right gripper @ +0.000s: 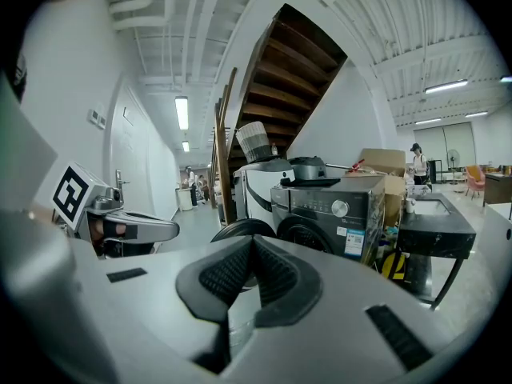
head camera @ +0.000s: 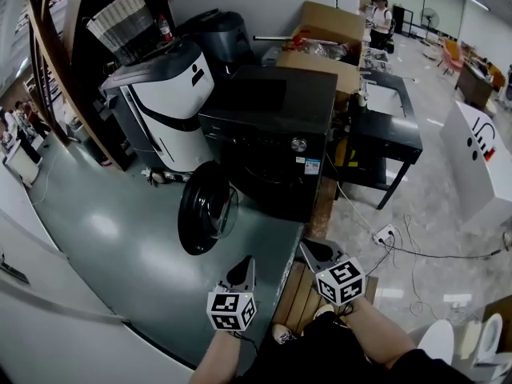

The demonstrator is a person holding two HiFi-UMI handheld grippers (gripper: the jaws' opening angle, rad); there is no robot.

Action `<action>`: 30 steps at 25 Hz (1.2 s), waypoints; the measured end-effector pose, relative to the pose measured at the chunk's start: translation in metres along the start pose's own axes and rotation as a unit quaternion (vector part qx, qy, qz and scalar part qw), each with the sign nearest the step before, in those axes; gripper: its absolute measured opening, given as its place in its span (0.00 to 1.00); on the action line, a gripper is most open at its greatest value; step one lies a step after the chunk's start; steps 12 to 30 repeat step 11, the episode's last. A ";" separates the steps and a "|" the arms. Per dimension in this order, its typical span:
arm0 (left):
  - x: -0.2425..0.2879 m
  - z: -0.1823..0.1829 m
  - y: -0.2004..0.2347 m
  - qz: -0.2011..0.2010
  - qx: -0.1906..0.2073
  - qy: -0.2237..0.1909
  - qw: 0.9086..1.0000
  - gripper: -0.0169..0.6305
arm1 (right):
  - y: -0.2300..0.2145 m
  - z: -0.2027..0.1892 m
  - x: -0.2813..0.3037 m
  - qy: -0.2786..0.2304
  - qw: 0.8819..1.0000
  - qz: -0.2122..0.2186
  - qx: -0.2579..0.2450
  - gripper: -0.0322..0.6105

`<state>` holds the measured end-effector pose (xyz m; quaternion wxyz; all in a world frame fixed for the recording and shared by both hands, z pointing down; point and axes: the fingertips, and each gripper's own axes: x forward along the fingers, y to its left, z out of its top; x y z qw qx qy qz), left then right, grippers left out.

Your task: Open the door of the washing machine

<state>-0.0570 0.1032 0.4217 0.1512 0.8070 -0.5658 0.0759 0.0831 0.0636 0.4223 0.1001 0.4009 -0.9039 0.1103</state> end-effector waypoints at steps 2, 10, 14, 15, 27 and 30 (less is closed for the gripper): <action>-0.001 0.000 0.001 -0.001 0.001 0.000 1.000 0.05 | 0.002 0.000 0.000 0.000 1.000 0.000 -0.001 0.08; 0.000 0.003 0.000 -0.003 0.005 0.001 1.000 0.05 | 0.000 0.003 0.002 -0.001 1.000 0.000 0.001 0.08; 0.000 0.003 0.000 -0.004 0.005 0.001 1.000 0.05 | 0.000 0.004 0.003 -0.001 1.000 0.000 0.001 0.08; 0.000 0.003 0.000 -0.004 0.005 0.001 1.000 0.05 | 0.000 0.004 0.003 -0.001 1.000 0.000 0.001 0.08; 0.000 0.003 0.000 -0.004 0.005 0.001 1.000 0.05 | 0.000 0.004 0.003 -0.001 1.000 0.000 0.001 0.08; 0.000 0.003 0.000 -0.004 0.005 0.001 1.000 0.05 | 0.000 0.004 0.003 -0.001 1.000 0.000 0.001 0.08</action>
